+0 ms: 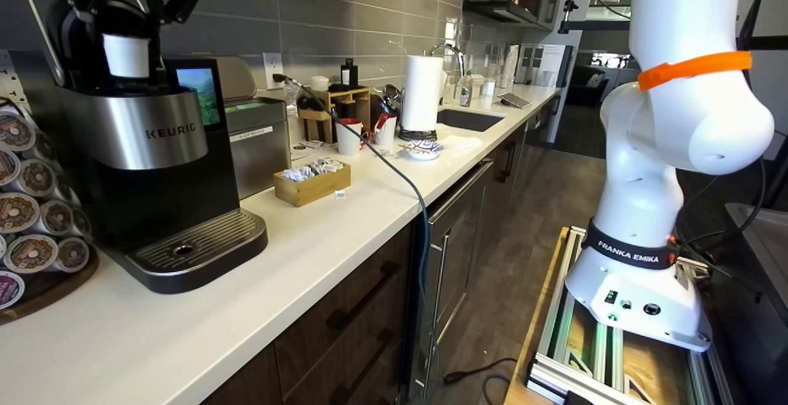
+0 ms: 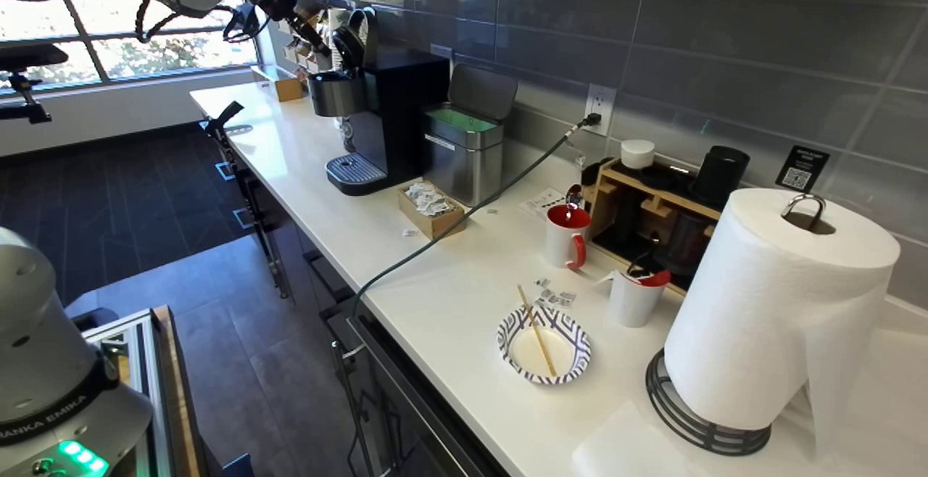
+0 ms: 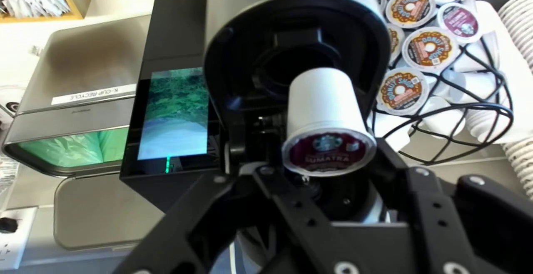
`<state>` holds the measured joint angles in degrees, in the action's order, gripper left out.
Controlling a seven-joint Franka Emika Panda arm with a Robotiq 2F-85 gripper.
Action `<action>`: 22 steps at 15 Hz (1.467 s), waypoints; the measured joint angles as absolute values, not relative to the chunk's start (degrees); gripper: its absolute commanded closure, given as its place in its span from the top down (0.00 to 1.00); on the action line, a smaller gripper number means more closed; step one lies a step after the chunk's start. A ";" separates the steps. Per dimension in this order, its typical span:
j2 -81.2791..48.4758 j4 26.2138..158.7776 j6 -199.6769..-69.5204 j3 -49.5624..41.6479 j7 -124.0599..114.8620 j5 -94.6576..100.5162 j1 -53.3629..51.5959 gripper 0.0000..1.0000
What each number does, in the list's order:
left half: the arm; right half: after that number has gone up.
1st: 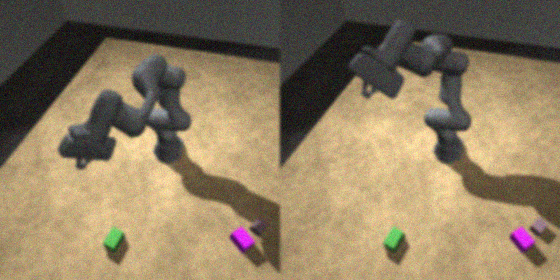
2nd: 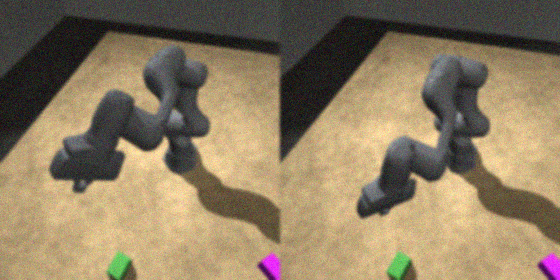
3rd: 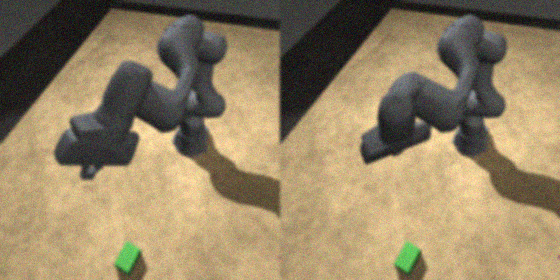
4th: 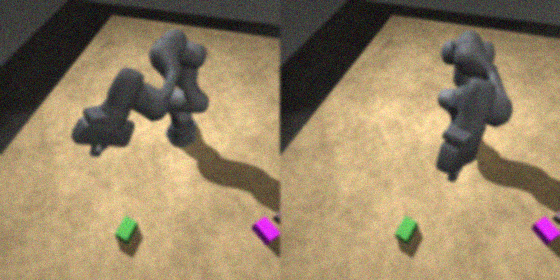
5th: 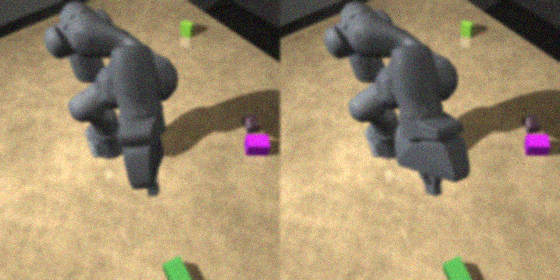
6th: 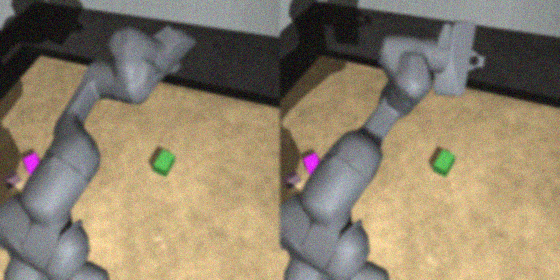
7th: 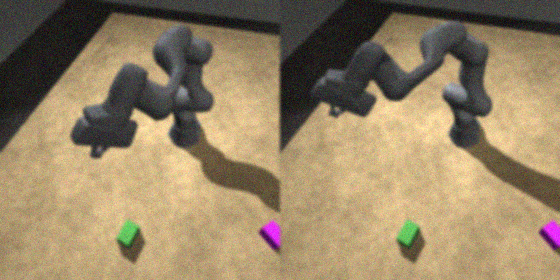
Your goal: Take the small white container out of the coffee maker and place it on the counter top
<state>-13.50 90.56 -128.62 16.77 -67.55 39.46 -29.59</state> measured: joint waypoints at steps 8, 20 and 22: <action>-0.21 99.17 -118.73 18.21 -61.65 29.67 -27.96 0.29; 17.78 118.74 -118.29 18.27 -60.95 22.38 -17.40 0.54; 17.64 118.64 -118.29 18.53 -60.95 22.38 -17.36 0.29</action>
